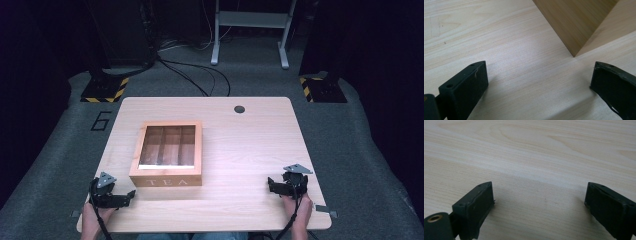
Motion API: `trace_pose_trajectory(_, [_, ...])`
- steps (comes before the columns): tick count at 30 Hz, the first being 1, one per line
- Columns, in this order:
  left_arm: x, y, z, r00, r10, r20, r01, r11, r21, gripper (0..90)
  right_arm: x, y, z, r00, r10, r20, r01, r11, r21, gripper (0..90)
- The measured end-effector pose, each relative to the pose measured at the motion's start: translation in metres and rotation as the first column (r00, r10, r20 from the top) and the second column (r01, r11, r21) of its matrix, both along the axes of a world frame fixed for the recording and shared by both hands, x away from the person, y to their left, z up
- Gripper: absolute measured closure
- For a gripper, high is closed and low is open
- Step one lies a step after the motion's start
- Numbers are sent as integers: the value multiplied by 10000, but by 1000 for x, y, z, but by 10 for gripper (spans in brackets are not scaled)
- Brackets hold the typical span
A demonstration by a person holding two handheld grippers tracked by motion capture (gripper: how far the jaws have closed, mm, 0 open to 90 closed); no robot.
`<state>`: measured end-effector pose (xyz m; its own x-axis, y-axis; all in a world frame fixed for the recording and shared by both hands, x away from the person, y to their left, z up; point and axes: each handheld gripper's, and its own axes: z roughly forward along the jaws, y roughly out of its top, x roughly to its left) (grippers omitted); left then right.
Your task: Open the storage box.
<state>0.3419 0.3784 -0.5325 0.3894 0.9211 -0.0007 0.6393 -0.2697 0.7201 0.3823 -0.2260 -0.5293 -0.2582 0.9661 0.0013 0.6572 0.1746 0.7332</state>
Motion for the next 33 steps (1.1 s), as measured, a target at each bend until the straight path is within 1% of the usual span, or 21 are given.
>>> trace_pose_trajectory(5, [0,0,0,10000,0,30,0,10000,0,8,0,0,0,10000,4,1,-4,10000,-5,81])
trace_pose_trajectory(8, [0,0,0,10000,-26,6,26,10000,69,7,0,0,0,10000,1,-1,-1,10000,0,81])
trace_pose_trajectory(14, [1,-1,0,9999,118,28,-119,9999,24,0,0,0,0,10000,-1,-1,1,10000,-3,81])
trace_pose_trajectory(16, [1,-2,0,10000,62,50,-62,10000,28,0,0,0,0,10000,-3,-3,3,10000,-2,81])
trace_pose_trajectory(17, [0,-3,0,10000,-83,14,83,9999,76,0,0,0,0,10000,-6,-1,6,10000,0,81])
trace_pose_trajectory(18, [0,-3,0,10000,-83,14,83,9999,76,0,0,0,0,10000,-6,-1,6,10000,0,81])
trace_pose_trajectory(19, [0,-3,0,9997,-148,182,148,9999,34,0,0,0,0,10000,-4,-3,4,10000,4,81])
trace_pose_trajectory(20, [0,-3,0,9997,-148,182,148,9999,34,0,0,0,0,10000,-4,-3,4,10000,4,81])
trace_pose_trajectory(21, [-1,-5,1,9994,-210,280,213,9997,-72,0,0,0,0,10000,-2,0,2,10000,0,81])
trace_pose_trajectory(22, [-1,-5,1,9994,-210,280,213,9997,-72,0,0,0,0,10000,-2,0,2,10000,0,81])
trace_pose_trajectory(23, [-1,-6,1,9982,-328,501,340,9991,-245,1,0,0,0,10000,-3,-2,3,10000,-1,81])
trace_pose_trajectory(24, [-2,-6,2,9980,-379,501,400,9983,-422,1,0,0,0,10000,-5,-7,5,10000,1,81])
trace_pose_trajectory(25, [-2,-6,2,9980,-379,501,400,9983,-422,1,0,0,0,10000,-5,-7,5,10000,1,81])
trace_pose_trajectory(26, [-3,-7,3,9977,-446,510,476,9971,-589,1,0,0,0,10000,-5,-5,5,10000,0,81])
trace_pose_trajectory(27, [-4,-8,6,9962,-496,710,558,9945,-882,2,0,0,0,10000,-5,-3,5,10000,2,81])
trace_pose_trajectory(28, [-4,-8,7,9953,-515,824,597,9932,-999,2,0,0,0,10000,-4,-3,4,10000,-1,81])
trace_pose_trajectory(29, [-4,-8,7,9953,-515,824,597,9932,-999,2,0,0,0,10000,-3,-3,3,10000,3,81])
trace_pose_trajectory(30, [-5,-9,12,9932,-581,1013,708,9894,-1266,2,0,0,0,10000,-1,-2,1,10000,1,82])
trace_pose_trajectory(31, [-5,-9,12,9932,-581,1013,708,9894,-1266,2,0,0,0,10000,-1,-2,1,10000,1,82])
trace_pose_trajectory(32, [-5,-10,14,9922,-608,1092,756,9876,-1373,2,0,0,0,10000,-5,-3,5,10000,3,81])
trace_pose_trajectory(33, [-3,-10,19,9898,-800,1176,981,9827,-1570,1,0,0,0,10000,-3,-5,3,10000,2,81])
